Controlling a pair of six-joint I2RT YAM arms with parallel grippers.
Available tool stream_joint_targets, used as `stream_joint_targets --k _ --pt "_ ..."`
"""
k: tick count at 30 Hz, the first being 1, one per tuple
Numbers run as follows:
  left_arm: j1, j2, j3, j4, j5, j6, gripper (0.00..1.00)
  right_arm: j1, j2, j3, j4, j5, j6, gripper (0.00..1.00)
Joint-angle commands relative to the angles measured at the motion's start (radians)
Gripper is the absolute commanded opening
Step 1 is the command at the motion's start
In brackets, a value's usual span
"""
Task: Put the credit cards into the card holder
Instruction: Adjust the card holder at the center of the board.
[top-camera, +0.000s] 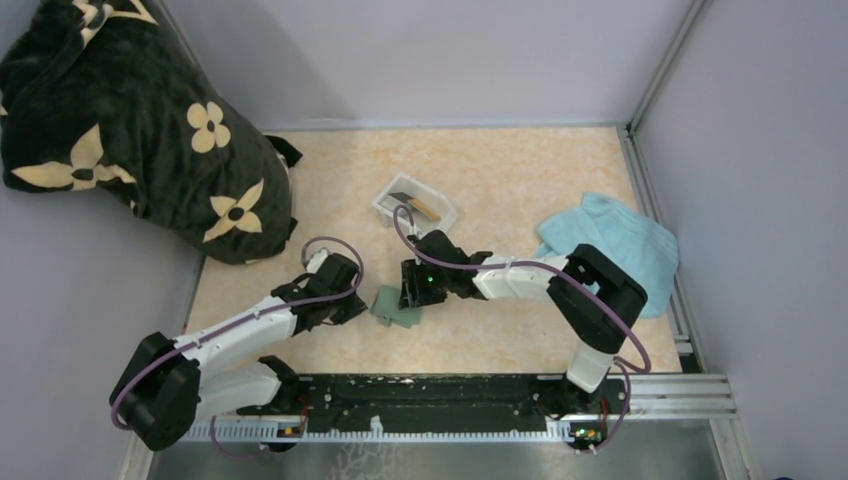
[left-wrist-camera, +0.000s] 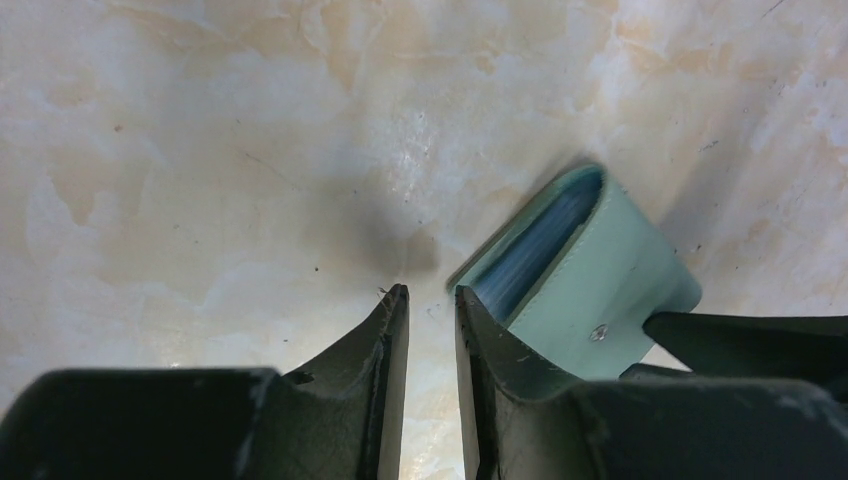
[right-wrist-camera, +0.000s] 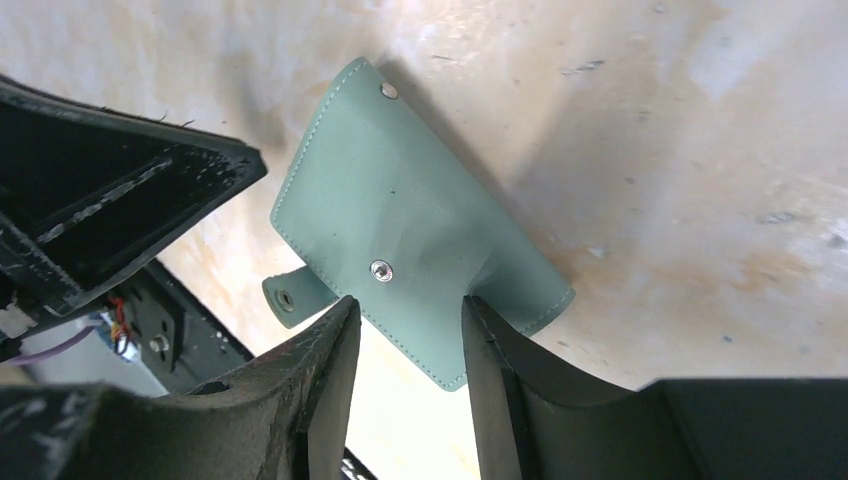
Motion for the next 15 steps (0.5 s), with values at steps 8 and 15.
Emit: stream_joint_targets --k 8,15 --pt "-0.055 -0.005 -0.015 -0.031 0.022 -0.044 0.29 -0.016 -0.091 -0.045 -0.113 0.115 -0.037 0.45" --pt "-0.061 0.024 0.032 -0.031 -0.004 -0.027 0.29 -0.016 -0.199 -0.063 -0.070 0.080 -0.044 0.46"
